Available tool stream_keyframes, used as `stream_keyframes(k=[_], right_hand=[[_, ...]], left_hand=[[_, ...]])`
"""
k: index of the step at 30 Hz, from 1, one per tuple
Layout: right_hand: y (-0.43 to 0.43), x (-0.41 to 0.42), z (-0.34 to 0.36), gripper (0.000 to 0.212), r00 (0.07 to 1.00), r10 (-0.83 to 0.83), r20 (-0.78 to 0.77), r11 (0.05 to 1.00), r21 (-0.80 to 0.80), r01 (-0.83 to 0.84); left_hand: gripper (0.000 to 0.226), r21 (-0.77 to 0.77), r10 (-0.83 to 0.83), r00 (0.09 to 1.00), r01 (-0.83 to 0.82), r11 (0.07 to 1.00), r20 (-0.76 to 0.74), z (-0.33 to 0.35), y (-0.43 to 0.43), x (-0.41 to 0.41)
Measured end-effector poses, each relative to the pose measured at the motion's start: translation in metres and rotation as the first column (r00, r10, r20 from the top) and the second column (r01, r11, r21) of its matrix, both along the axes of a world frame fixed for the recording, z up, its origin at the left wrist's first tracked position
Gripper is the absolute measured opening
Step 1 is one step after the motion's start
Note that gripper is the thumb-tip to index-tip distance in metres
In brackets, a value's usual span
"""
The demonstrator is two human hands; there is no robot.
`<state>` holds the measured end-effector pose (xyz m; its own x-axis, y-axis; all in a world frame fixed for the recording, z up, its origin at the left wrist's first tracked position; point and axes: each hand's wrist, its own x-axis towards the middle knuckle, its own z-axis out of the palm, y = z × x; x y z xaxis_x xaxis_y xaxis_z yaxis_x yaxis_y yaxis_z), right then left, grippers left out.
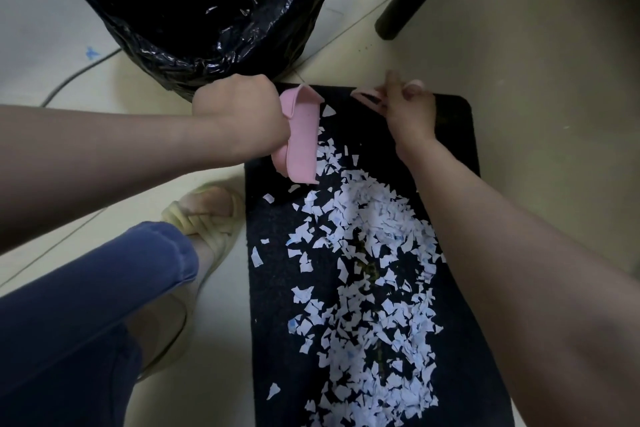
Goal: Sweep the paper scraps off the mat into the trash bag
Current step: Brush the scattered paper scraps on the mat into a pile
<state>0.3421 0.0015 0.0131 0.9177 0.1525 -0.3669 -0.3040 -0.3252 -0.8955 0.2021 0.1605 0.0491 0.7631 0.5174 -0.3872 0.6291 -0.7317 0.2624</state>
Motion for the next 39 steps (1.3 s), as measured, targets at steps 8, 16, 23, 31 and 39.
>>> stream_keyframes(k=[8, 16, 23, 31, 39], right_hand=[[-0.014, -0.011, -0.006, 0.041, 0.985, 0.138, -0.099, 0.885, -0.434, -0.168], [0.013, -0.001, -0.006, 0.034, 0.997, -0.01, 0.073, 0.986, -0.163, 0.022], [0.016, -0.016, -0.022, 0.025, 0.957, 0.283, -0.059, 0.896, -0.339, -0.286], [0.003, -0.008, -0.006, 0.038, 0.984, 0.076, 0.159, 0.931, -0.365, -0.013], [0.029, -0.024, -0.023, 0.038, 0.952, 0.305, -0.022, 0.892, -0.345, -0.294]], left_hand=[[0.025, 0.001, 0.016, 1.0, -0.016, 1.0, -0.008, 0.0, 0.005, -0.001], [0.019, 0.064, 0.009, 1.0, -0.009, 0.998, -0.004, 0.003, 0.008, -0.003], [0.018, 0.082, 0.057, 0.997, -0.053, 0.995, -0.044, 0.004, 0.015, -0.005], [0.011, 0.066, 0.044, 0.999, -0.043, 0.997, -0.006, 0.009, 0.011, -0.003], [0.005, 0.088, 0.034, 0.999, -0.031, 0.996, -0.032, 0.006, 0.02, -0.01]])
